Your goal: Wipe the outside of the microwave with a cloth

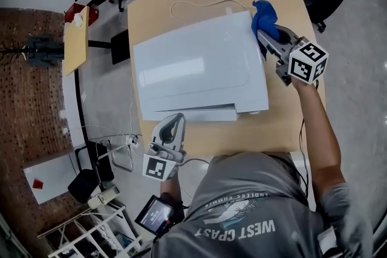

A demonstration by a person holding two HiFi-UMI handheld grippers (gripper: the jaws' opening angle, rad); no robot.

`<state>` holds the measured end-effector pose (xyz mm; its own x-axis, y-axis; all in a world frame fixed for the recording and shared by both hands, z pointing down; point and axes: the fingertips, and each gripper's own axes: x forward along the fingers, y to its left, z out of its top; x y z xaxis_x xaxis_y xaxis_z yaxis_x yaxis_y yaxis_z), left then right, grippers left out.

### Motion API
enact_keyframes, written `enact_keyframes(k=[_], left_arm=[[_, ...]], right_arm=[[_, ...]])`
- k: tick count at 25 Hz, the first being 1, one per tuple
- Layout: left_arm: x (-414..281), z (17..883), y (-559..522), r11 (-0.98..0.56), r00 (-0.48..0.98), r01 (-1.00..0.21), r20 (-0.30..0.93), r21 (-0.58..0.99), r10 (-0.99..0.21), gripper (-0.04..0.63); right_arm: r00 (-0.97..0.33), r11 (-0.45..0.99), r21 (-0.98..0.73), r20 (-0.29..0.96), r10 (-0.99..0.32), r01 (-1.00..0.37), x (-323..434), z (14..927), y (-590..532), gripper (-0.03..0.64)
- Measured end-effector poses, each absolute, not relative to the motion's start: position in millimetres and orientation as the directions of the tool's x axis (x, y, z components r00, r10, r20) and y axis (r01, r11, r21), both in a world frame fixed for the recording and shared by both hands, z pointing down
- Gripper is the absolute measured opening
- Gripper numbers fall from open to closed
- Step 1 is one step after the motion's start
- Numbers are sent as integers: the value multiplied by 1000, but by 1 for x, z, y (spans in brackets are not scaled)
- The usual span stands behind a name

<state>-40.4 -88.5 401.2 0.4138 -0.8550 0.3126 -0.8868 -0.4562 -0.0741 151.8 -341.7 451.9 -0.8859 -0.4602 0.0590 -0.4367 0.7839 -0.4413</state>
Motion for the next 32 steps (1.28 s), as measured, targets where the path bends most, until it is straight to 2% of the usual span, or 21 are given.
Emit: enact_keyframes(k=[1, 3, 5, 6, 11, 15, 16, 18, 20, 23, 26, 28, 30, 32], left_arm=[[-40, 400, -87, -453, 412, -888, 306, -75, -858, 23], [-39, 398, -84, -444, 406, -893, 292, -77, -866, 23], [-37, 396, -79, -435, 399, -897, 282, -78, -873, 23], [-36, 394, -76, -432, 396, -898, 280, -78, -874, 23], [-37, 388, -62, -412, 379, -907, 259, -86, -888, 23], [-40, 381, -48, -393, 361, -915, 250, -93, -899, 23], [-42, 380, -44, -389, 357, -916, 248, -94, -901, 23], [-47, 380, -37, -380, 348, -920, 244, -98, -905, 23], [-52, 383, -31, -373, 343, -923, 238, -96, -909, 23], [-59, 387, -25, -373, 347, -924, 232, -82, -909, 23], [-66, 383, -24, -388, 366, -918, 207, -78, -907, 23], [-75, 379, -21, -400, 379, -913, 199, -80, -904, 23], [-89, 377, -18, -406, 386, -910, 190, -82, -903, 23], [-107, 380, -14, -401, 384, -913, 179, -70, -906, 23]], right_arm=[[-914, 864, -298, 99, -394, -405, 139, 429, -322, 67], [-920, 964, -31, 308, -242, -264, 109, 424, -275, 67], [-839, 983, 154, 518, -163, -96, 87, 444, -234, 69], [-804, 975, 220, 572, -161, -39, 80, 450, -219, 71], [-785, 961, 259, 614, -84, 99, 60, 452, -162, 71], [-771, 970, 238, 607, -196, -59, 88, 452, -193, 81], [-787, 975, 207, 587, -191, -82, 94, 447, -197, 123], [-867, 992, 91, 485, -118, -84, 95, 427, -191, 255], [-914, 991, 28, 385, -129, -128, 98, 406, -191, 259], [-846, 946, 56, 434, -311, -319, 118, 412, -214, 259], [-744, 908, 57, 554, -374, -415, 121, 444, -218, 253], [-696, 903, 121, 598, -398, -413, 104, 449, -210, 121], [-655, 903, 217, 628, -420, -371, 75, 449, -201, 91], [-680, 930, 212, 636, -365, -301, 24, 451, -182, 87]])
